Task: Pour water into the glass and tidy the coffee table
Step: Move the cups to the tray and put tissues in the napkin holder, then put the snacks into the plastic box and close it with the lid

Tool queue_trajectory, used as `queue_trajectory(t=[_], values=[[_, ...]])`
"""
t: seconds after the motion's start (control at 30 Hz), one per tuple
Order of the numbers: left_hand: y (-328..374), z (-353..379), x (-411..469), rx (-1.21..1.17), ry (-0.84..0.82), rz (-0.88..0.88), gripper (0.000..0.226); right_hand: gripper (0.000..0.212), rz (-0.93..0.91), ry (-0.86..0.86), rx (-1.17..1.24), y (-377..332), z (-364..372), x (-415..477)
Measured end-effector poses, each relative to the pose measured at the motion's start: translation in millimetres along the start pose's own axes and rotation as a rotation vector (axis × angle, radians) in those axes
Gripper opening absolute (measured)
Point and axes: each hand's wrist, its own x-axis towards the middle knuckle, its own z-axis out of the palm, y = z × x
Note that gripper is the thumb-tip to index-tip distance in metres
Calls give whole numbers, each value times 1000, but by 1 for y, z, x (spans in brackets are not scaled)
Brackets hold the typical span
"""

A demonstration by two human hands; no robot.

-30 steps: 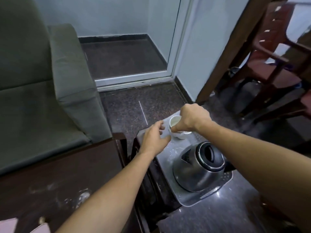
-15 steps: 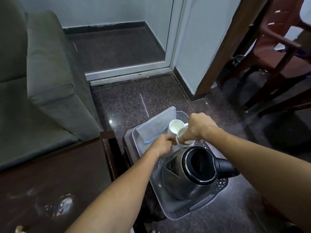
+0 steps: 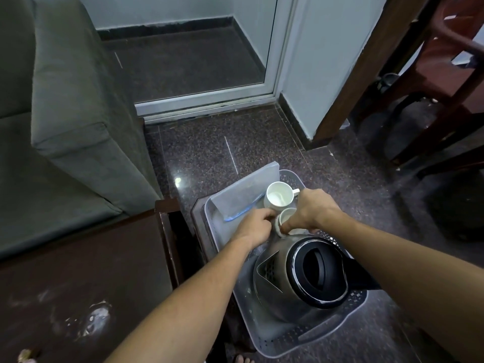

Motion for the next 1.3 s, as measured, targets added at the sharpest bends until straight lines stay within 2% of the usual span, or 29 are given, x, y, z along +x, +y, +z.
queue_trajectory(t=[0.17,0.5,0.57,0.63,0.73,0.83,0.93,1.03,1.3], values=[[0,0,-2,44,64,1,59,55,17,4,13,2,5,6],[-2,-4,-10,31,49,-4,61,64,31,-11,17,-1,8,6],[1,-9,-19,64,65,15,53,66,48,-14,14,-1,2,1],[1,-17,-28,65,97,39,48,70,59,52,2,-4,-4,-5],[5,-36,-47,35,219,85,34,57,37,191,58,-22,-16,-12],[5,-72,-76,-16,401,126,28,37,-74,265,204,-64,-25,-22],[-10,-124,-116,-13,578,135,25,27,-240,305,259,-123,-22,-41],[-42,-182,-157,-52,718,61,23,22,-349,316,303,-191,-2,-67],[-167,-300,-282,-63,948,-180,23,15,-585,143,360,-357,105,-162]])
